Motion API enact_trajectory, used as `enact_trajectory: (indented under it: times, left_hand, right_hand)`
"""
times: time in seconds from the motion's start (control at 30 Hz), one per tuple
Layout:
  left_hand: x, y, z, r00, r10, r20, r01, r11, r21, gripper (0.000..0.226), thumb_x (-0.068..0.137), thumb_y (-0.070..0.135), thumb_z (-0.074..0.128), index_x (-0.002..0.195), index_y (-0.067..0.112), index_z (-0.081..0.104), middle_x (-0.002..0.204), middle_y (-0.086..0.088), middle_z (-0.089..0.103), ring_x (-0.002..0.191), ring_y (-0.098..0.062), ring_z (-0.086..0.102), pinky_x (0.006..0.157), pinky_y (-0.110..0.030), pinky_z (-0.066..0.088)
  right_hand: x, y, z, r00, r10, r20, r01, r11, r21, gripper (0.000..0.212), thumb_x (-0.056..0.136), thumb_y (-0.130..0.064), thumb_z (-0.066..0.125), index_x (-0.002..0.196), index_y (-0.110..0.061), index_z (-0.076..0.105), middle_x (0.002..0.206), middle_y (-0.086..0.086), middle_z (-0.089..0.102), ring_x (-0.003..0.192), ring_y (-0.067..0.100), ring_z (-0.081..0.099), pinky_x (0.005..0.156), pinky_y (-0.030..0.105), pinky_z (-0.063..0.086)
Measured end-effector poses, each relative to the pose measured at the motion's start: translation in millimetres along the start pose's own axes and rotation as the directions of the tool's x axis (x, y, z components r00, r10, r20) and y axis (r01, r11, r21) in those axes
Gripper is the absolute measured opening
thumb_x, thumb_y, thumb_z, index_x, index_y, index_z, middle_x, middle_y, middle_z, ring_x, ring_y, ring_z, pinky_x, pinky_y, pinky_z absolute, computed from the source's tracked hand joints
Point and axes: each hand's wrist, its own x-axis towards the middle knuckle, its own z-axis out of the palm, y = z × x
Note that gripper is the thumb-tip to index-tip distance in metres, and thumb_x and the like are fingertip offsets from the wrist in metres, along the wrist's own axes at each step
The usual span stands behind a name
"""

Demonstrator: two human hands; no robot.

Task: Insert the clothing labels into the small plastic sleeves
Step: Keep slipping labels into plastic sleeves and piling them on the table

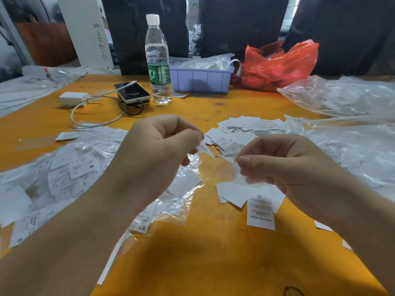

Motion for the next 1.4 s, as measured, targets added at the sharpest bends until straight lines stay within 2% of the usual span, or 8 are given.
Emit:
enact_trajectory:
  times: [0.13, 0.27, 0.5, 0.63, 0.87, 1.27, 1.33, 1.4]
  left_hand:
    - [0, 6, -3, 0.998, 0.058, -0.035, -0.06, 0.996, -0.067, 0.012, 0.075, 0.027, 0.063, 0.075, 0.03, 0.075, 0.064, 0.005, 0.067, 0.057, -0.009, 0.059, 0.053, -0.027, 0.045]
    - [-4, 11, -3, 0.992, 0.126, -0.002, -0.126, 0.985, -0.118, 0.015, 0.074, 0.021, 0.061, 0.077, 0.028, 0.074, 0.063, 0.002, 0.064, 0.058, -0.015, 0.057, 0.052, -0.029, 0.046]
    - [-10, 12, 3, 0.982, 0.185, 0.043, -0.183, 0.982, -0.053, 0.02, 0.075, 0.016, 0.059, 0.091, 0.026, 0.067, 0.078, 0.011, 0.07, 0.059, -0.005, 0.058, 0.052, -0.019, 0.049]
    - [-12, 12, 4, 0.978, 0.207, 0.017, -0.207, 0.978, 0.008, 0.022, 0.076, 0.02, 0.059, 0.097, 0.029, 0.061, 0.083, 0.016, 0.071, 0.064, -0.004, 0.061, 0.051, -0.016, 0.049]
    - [-11, 11, 4, 0.977, 0.209, -0.045, -0.207, 0.977, 0.047, 0.019, 0.078, 0.025, 0.06, 0.097, 0.029, 0.061, 0.088, 0.02, 0.07, 0.064, -0.003, 0.061, 0.052, -0.015, 0.05]
    - [-13, 9, 7, 0.972, 0.236, -0.009, -0.235, 0.97, 0.057, 0.018, 0.08, 0.023, 0.06, 0.096, 0.029, 0.06, 0.09, 0.022, 0.069, 0.067, -0.004, 0.063, 0.052, -0.02, 0.055]
    - [-13, 8, 7, 0.97, 0.241, -0.013, -0.24, 0.968, 0.067, 0.018, 0.08, 0.023, 0.06, 0.096, 0.03, 0.06, 0.09, 0.023, 0.069, 0.069, -0.003, 0.063, 0.053, -0.021, 0.056]
    - [-13, 8, 7, 0.969, 0.246, -0.016, -0.244, 0.967, 0.07, 0.018, 0.08, 0.022, 0.06, 0.095, 0.031, 0.06, 0.091, 0.022, 0.069, 0.07, -0.003, 0.064, 0.053, -0.021, 0.056]
  right_hand:
    - [1, 1, -1, 1.0, 0.004, -0.003, -0.004, 1.0, 0.01, 0.012, 0.068, -0.025, 0.073, 0.076, -0.017, 0.076, 0.071, 0.004, 0.069, 0.071, 0.018, 0.061, 0.073, 0.035, 0.05]
    - [1, 1, -1, 1.0, 0.005, -0.006, -0.005, 1.0, 0.015, 0.011, 0.068, -0.025, 0.072, 0.075, -0.018, 0.076, 0.071, 0.003, 0.069, 0.071, 0.018, 0.063, 0.073, 0.034, 0.051]
    - [2, 2, -3, 1.0, 0.018, -0.007, -0.018, 0.998, 0.055, 0.011, 0.067, -0.023, 0.074, 0.076, -0.016, 0.076, 0.07, 0.003, 0.068, 0.071, 0.019, 0.062, 0.07, 0.03, 0.053]
    - [3, 2, -4, 0.999, 0.051, -0.007, -0.051, 0.995, 0.083, 0.01, 0.068, -0.024, 0.074, 0.075, -0.017, 0.076, 0.07, 0.003, 0.068, 0.07, 0.019, 0.061, 0.073, 0.033, 0.053]
    - [4, 0, -5, 0.996, 0.088, 0.0, -0.086, 0.98, 0.181, 0.007, 0.067, -0.021, 0.072, 0.071, -0.016, 0.075, 0.067, 0.005, 0.064, 0.063, 0.016, 0.058, 0.068, 0.029, 0.053]
    - [4, 0, -5, 0.994, 0.109, 0.0, -0.107, 0.972, 0.209, 0.004, 0.066, -0.019, 0.074, 0.069, -0.016, 0.073, 0.065, 0.004, 0.064, 0.059, 0.014, 0.057, 0.066, 0.028, 0.052]
    - [4, 0, -4, 0.994, 0.106, 0.0, -0.104, 0.974, 0.201, 0.011, 0.062, -0.014, 0.082, 0.068, -0.016, 0.073, 0.065, 0.005, 0.063, 0.058, 0.014, 0.057, 0.066, 0.028, 0.052]
    - [4, -1, -4, 0.994, 0.109, 0.0, -0.107, 0.973, 0.205, 0.013, 0.057, -0.02, 0.08, 0.068, -0.016, 0.073, 0.065, 0.005, 0.062, 0.057, 0.014, 0.057, 0.066, 0.029, 0.051]
